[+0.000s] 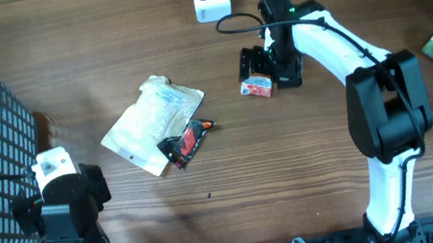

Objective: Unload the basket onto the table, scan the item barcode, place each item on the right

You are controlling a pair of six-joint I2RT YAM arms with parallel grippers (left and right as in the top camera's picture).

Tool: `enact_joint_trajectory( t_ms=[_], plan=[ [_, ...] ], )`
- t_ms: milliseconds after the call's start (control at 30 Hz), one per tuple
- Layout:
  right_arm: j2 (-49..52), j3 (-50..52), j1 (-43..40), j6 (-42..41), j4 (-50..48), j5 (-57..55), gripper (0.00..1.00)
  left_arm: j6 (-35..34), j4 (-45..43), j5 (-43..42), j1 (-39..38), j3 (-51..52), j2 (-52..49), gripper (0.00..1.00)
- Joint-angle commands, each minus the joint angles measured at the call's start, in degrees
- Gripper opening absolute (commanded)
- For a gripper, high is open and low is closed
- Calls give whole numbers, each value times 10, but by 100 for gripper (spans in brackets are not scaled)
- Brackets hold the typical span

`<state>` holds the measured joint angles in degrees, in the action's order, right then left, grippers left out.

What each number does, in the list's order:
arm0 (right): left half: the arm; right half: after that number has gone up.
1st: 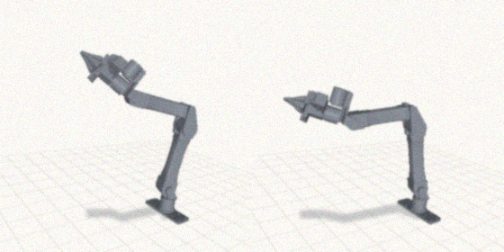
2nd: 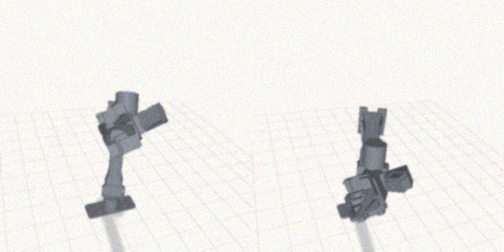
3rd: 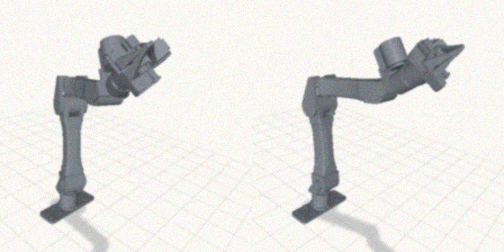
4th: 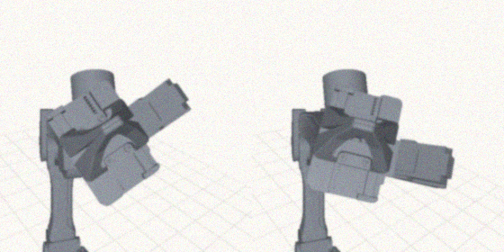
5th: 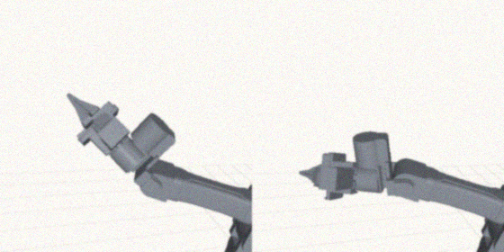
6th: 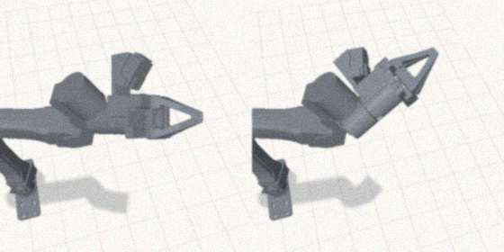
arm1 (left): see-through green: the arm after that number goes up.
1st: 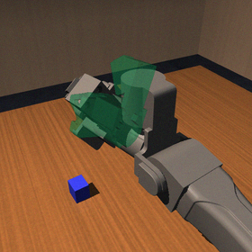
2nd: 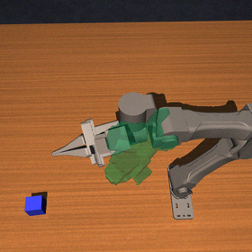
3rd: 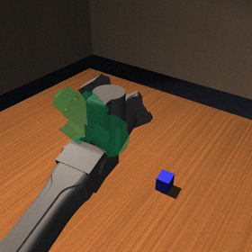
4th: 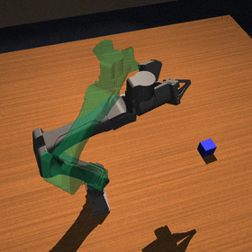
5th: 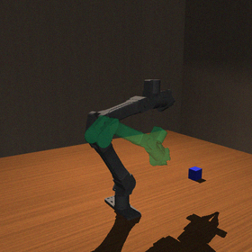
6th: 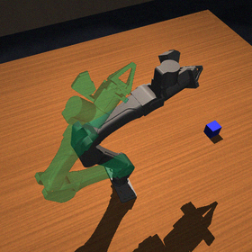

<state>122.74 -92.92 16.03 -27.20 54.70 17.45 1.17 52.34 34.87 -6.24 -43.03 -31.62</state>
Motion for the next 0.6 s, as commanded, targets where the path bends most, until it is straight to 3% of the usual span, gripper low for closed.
enact_joint_trajectory(
  t_ms=[0, 200, 300, 467, 567],
  plan=[
    [-22, -61, 3, 37, 44, -73, 100, 0, -2, 6, 4, -2, 2, 100],
    [-22, -155, 29, 312, 99, -100, 100, 0, -2, 6, 4, -2, 2, 100],
    [-22, -155, 42, 427, 121, -100, 100, 0, -2, 6, 4, -2, 2, 100],
    [-22, -110, 42, 455, 71, -145, 99, 0, -2, 6, 4, -2, 2, 100],
    [-22, -60, 40, 496, 8, -159, 93, 0, -2, 6, 4, -2, 2, 100]
  ],
)
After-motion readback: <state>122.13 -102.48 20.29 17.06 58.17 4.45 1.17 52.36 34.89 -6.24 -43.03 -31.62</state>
